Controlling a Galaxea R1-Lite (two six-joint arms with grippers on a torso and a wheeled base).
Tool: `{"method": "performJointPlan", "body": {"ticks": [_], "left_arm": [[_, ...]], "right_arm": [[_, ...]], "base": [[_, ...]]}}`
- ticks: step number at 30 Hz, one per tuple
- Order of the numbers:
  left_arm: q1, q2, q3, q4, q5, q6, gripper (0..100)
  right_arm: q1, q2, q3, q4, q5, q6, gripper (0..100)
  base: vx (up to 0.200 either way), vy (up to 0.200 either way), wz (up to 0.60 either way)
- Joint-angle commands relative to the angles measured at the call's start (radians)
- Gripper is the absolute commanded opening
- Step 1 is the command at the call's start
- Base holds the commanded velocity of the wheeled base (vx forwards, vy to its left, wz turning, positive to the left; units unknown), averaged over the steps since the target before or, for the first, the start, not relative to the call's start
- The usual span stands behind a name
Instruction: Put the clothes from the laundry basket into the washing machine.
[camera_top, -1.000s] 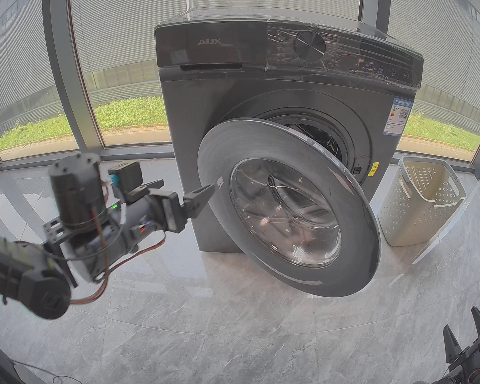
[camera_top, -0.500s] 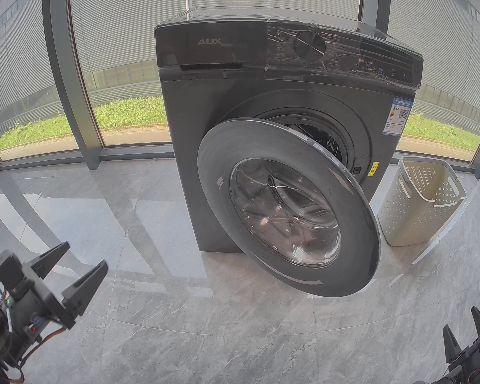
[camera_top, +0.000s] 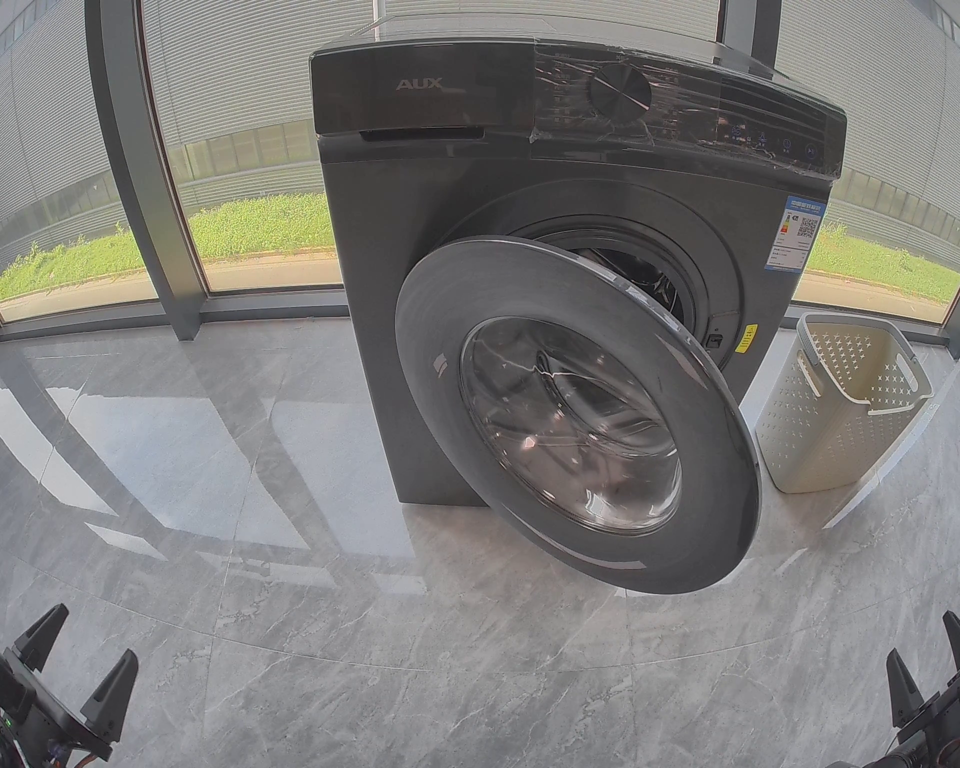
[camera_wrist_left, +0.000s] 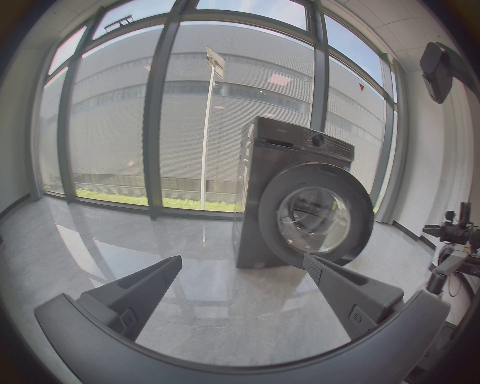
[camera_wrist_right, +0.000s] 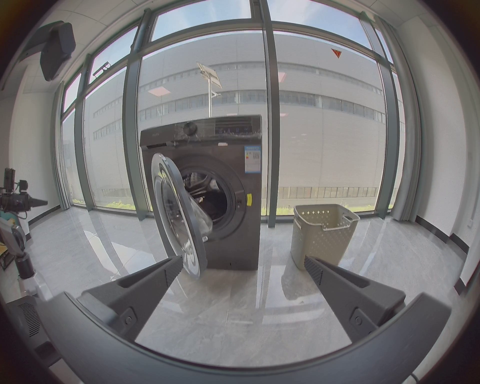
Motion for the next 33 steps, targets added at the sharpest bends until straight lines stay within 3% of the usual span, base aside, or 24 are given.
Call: {"method": "performJointPlan", "body": {"ticks": [1,4,7,8,9,10,13,16,21,23,25,33], "left_arm": [[0.142,-0.210,0.019,0.095,-0.013,0.010,100],[0.174,-0.244,0.020,0.159,-0.025,0.013,100],[0.174,-0.244,0.020,0.190,-0.025,-0.004,100],[0.174,-0.244,0.020,0.197,-0.030,-0.010,100],[0.174,-0.244,0.020,0.197,-0.030,-0.010,100],[0.174,-0.244,0.019,0.208,-0.036,-0.009,100],[0.203,-0.249,0.017,0.213,-0.042,0.004,100],[0.282,-0.289,0.019,0.211,-0.050,0.031,100],[0.256,-0.316,0.016,0.220,-0.083,0.022,100],[0.256,-0.330,0.019,0.271,-0.079,0.080,100],[0.256,-0.330,0.017,0.286,-0.085,0.096,100],[0.253,-0.330,0.017,0.279,-0.094,0.096,100]], "right_arm": [[-0.002,-0.016,-0.015,-0.064,0.016,-0.002,100],[0.003,-0.010,-0.179,-0.121,0.032,0.000,100],[0.025,0.047,-0.272,0.013,0.104,0.000,100],[0.035,0.062,-0.277,0.054,0.139,-0.002,100],[0.035,0.062,-0.277,0.054,0.139,-0.002,100],[0.055,0.120,-0.266,0.109,0.225,-0.006,100],[0.066,0.237,-0.252,0.103,0.297,-0.006,100],[0.074,0.404,-0.251,0.051,0.340,-0.023,100],[0.110,0.625,-0.246,-0.085,0.357,-0.065,100],[0.115,0.757,-0.249,-0.165,0.349,-0.068,100],[0.121,0.824,-0.260,-0.188,0.349,-0.069,100],[0.127,1.084,-0.280,-0.383,0.351,-0.065,100]], "base": [[0.000,0.000,0.00],[0.000,0.000,0.00],[0.000,0.000,0.00],[0.000,0.000,0.00],[0.000,0.000,0.00],[0.000,0.000,0.00],[0.000,0.000,0.00],[0.000,0.000,0.00],[0.000,0.000,0.00],[0.000,0.000,0.00],[0.000,0.000,0.00],[0.000,0.000,0.00]]}}
